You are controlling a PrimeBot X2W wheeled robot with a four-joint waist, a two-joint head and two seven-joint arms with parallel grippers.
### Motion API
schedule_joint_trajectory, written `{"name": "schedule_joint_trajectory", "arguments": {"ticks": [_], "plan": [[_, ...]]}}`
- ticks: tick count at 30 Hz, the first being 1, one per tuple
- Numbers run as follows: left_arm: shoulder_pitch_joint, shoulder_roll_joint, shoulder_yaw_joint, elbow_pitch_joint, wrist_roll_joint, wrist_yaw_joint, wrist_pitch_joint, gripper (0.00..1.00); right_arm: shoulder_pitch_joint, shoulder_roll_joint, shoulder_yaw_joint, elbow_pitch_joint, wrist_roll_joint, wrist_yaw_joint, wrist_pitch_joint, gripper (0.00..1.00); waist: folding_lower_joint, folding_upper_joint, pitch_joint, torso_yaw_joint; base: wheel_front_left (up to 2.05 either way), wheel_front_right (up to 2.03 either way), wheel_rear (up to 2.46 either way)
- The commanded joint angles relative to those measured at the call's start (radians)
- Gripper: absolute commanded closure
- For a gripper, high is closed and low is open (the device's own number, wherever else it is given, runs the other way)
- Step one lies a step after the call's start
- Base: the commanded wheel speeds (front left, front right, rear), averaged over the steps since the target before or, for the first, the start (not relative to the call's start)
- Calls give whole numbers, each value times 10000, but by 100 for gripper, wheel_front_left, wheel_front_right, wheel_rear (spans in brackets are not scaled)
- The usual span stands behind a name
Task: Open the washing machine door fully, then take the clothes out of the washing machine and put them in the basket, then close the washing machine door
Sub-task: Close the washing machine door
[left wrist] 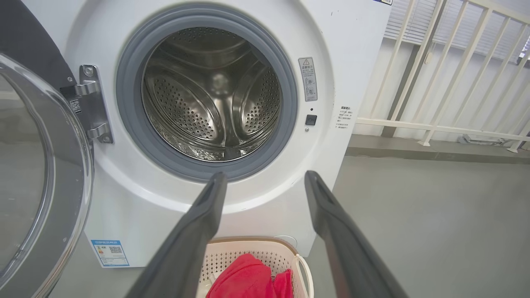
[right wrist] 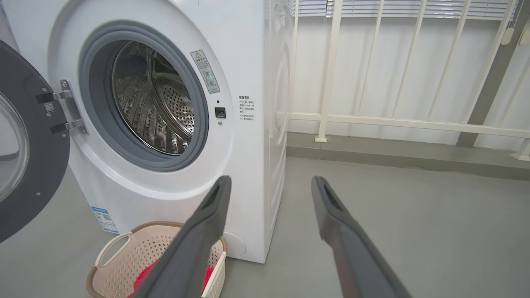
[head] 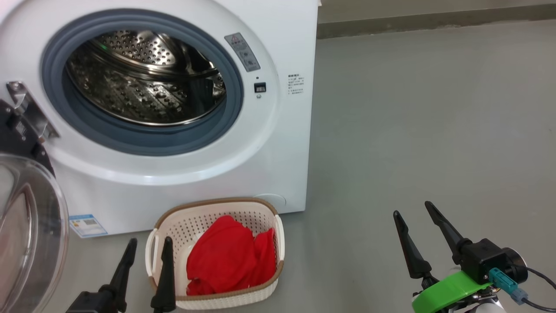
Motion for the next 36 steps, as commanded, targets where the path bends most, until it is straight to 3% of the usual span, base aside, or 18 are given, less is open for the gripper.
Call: {"name": "schedule_joint_trajectory", "arguments": {"ticks": [1, 23, 36], "plan": [[-200, 159, 308, -330, -37, 41, 14, 0, -223, -108, 206, -224, 66, 44, -65, 0, 0, 0, 3, -4, -116, 116, 0], [-252, 243, 256, -458, -43, 357, 79, 0, -320, -102, 227, -273, -3, 44, -65, 0, 0, 0, 84, 243, -24, 24, 0], [-327, 314, 258, -999, 67, 733, 341, 0, -493, -122, 441, -595, -73, 44, -65, 0, 0, 0, 383, 1359, 0, 0, 0]]}}
